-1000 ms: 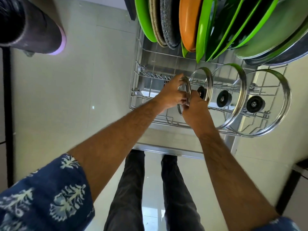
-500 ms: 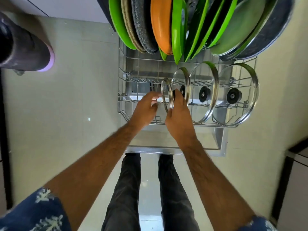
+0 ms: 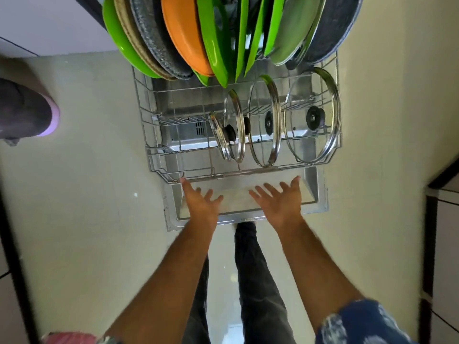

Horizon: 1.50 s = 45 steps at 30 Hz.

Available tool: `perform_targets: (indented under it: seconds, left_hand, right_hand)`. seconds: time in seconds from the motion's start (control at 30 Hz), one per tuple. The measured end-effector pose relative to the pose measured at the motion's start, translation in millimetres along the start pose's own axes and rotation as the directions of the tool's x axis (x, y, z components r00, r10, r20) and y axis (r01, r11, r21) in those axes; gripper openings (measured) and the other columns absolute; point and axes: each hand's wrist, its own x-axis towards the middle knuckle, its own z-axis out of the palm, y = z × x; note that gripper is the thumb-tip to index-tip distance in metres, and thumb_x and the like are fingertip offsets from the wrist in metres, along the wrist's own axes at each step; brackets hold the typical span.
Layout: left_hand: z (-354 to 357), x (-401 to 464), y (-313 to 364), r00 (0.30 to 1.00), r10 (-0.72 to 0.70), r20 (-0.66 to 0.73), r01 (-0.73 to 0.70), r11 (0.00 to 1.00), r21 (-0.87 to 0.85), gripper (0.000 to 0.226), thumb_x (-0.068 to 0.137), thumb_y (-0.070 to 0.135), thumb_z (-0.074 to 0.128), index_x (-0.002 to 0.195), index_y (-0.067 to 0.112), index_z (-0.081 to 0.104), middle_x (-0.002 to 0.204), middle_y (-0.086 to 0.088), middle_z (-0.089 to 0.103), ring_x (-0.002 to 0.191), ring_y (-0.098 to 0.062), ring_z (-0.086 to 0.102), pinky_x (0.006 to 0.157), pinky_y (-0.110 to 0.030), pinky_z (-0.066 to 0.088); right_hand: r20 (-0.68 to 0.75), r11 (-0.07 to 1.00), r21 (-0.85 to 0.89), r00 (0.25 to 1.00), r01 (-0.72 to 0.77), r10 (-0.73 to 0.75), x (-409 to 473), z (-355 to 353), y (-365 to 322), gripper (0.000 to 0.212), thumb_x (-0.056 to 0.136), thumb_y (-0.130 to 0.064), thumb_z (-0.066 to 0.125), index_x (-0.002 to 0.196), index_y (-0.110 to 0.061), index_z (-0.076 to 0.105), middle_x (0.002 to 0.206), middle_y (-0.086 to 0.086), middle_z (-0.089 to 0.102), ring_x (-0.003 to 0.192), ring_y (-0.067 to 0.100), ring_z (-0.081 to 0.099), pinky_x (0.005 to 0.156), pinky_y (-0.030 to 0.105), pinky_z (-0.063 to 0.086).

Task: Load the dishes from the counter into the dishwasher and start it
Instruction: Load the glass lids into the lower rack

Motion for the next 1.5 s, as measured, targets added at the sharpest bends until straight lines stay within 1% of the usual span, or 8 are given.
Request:
perform_targets:
  seconds: [0.13, 0.3, 0.5, 0.77, 1.03, 1.23, 1.33, 1.5]
  left_hand:
    - [30.5, 14.6, 14.9, 0.993, -0.076, 0.087, 0.096, 0.962, -0.257, 0.096, 0.085, 0.076, 0.052, 0.159, 0.034, 0.007, 0.167, -0.012, 0.003, 0.149, -0.048, 0.016, 0.11, -0.073, 0.025]
    - [48.4, 9.9, 25.7, 0.996, -0.05, 0.071, 0.068, 0.957, -0.284, 0.099, 0.085, 0.076, 0.053, 0.16, 0.032, 0.004, 0.167, -0.015, 0.002, 0.149, -0.049, 0.013, 0.112, -0.072, 0.023]
    - [90.7, 26.3, 56.7, 0.97, 0.014, 0.244, 0.043, 0.973, -0.227, 0.087, 0.086, 0.078, 0.045, 0.155, 0.027, 0.03, 0.156, -0.02, 0.035, 0.135, -0.051, 0.041, 0.103, -0.075, 0.035]
    - [167.3, 42.6, 110.1, 0.968, 0.063, 0.245, -0.001, 0.97, -0.244, 0.104, 0.079, 0.08, 0.056, 0.159, 0.036, 0.006, 0.167, -0.015, 0.001, 0.148, -0.052, 0.011, 0.11, -0.074, 0.023]
    - [252.4, 48.8, 172.3, 0.925, 0.147, 0.352, -0.146, 0.989, -0.03, 0.095, 0.087, 0.082, 0.033, 0.16, 0.03, -0.001, 0.165, -0.021, 0.005, 0.145, -0.051, 0.024, 0.119, -0.061, 0.022]
    - [301.1, 64.9, 217.7, 0.855, 0.216, 0.472, -0.294, 0.951, 0.097, 0.101, 0.085, 0.086, 0.026, 0.16, 0.021, 0.006, 0.164, -0.021, 0.014, 0.148, -0.044, 0.024, 0.116, -0.062, 0.023]
    - [319.6, 69.8, 236.1, 0.834, 0.209, 0.51, -0.31, 0.943, 0.121, 0.11, 0.08, 0.09, 0.029, 0.16, 0.019, 0.005, 0.162, -0.026, 0.013, 0.146, -0.048, 0.023, 0.117, -0.063, 0.024]
    - [329.7, 58.2, 240.4, 0.837, 0.24, 0.492, -0.364, 0.915, 0.174, 0.098, 0.085, 0.086, 0.025, 0.16, 0.028, 0.001, 0.163, -0.025, 0.012, 0.145, -0.048, 0.025, 0.119, -0.061, 0.022]
  right_hand:
    - [0.111, 0.994, 0.113, 0.994, -0.006, -0.007, 18.5, 23.0, -4.5, 0.066, 0.099, -0.064, 0.034, 0.156, -0.034, 0.022, 0.158, 0.018, 0.027, 0.137, 0.052, 0.035, 0.101, 0.075, 0.033]
    - [0.104, 0.982, 0.172, 0.992, -0.082, 0.065, 22.4, 47.2, -12.8, 0.065, 0.101, -0.057, 0.035, 0.157, -0.033, 0.011, 0.162, 0.017, 0.02, 0.141, 0.054, 0.027, 0.102, 0.078, 0.027]
    - [0.119, 0.985, 0.155, 0.991, -0.08, 0.061, 28.1, 103.3, -33.4, 0.066, 0.103, -0.054, 0.036, 0.156, -0.018, 0.019, 0.154, 0.024, 0.032, 0.134, 0.054, 0.038, 0.106, 0.073, 0.03]
    - [0.31, 0.996, 0.077, 0.951, -0.042, 0.016, 55.5, 193.5, -70.3, 0.075, 0.093, -0.045, 0.056, 0.153, -0.013, 0.025, 0.148, 0.028, 0.039, 0.127, 0.053, 0.047, 0.1, 0.075, 0.034]
    - [0.311, 0.998, 0.009, 0.948, 0.067, -0.067, 92.9, 296.8, -120.6, 0.081, 0.094, -0.061, 0.05, 0.158, -0.027, 0.013, 0.161, 0.026, 0.016, 0.142, 0.052, 0.026, 0.109, 0.067, 0.029]
    - [0.469, 0.956, -0.127, 0.865, 0.263, -0.175, 98.3, 354.0, -141.3, 0.065, 0.1, -0.06, 0.036, 0.145, -0.013, 0.038, 0.14, 0.024, 0.05, 0.123, 0.043, 0.056, 0.105, 0.051, 0.046]
    - [0.457, 0.917, -0.199, 0.861, 0.345, -0.224, 96.9, 376.1, -152.3, 0.072, 0.099, -0.055, 0.042, 0.156, -0.018, 0.018, 0.156, 0.02, 0.031, 0.141, 0.042, 0.036, 0.117, 0.052, 0.03]
    - [0.476, 0.907, -0.236, 0.856, 0.347, -0.204, 85.6, 384.6, -153.8, 0.07, 0.099, -0.061, 0.034, 0.153, -0.017, 0.027, 0.154, 0.023, 0.034, 0.137, 0.043, 0.041, 0.111, 0.051, 0.039]
